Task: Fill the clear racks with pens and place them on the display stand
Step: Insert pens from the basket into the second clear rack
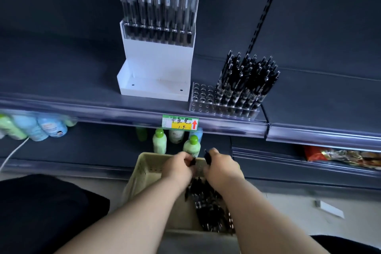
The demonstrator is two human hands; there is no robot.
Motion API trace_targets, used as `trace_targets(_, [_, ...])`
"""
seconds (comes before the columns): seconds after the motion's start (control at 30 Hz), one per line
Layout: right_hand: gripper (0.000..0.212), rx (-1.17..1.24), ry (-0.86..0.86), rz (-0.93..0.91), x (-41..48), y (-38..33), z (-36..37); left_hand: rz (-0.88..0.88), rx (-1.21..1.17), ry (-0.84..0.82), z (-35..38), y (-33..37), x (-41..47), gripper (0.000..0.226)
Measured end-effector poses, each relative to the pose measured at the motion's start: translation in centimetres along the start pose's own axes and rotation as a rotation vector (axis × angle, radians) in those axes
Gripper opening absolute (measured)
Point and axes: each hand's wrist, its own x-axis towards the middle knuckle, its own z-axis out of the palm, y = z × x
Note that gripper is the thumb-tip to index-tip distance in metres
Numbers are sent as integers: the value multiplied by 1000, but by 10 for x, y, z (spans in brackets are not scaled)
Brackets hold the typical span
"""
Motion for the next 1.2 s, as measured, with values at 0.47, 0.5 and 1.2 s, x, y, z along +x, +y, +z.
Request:
trace_targets(0.47, [13, 363, 681, -312, -45, -40, -165, 611, 175, 226, -126, 125, -35, 22])
trace_targets(0.5, [10, 376, 712, -333, -46, -41, -176, 622, 105, 250, -133, 130, -32, 23])
trace_targets(1.2, [19, 137, 702, -349, 49, -75, -203, 681, -124, 410, -157, 169, 22, 24])
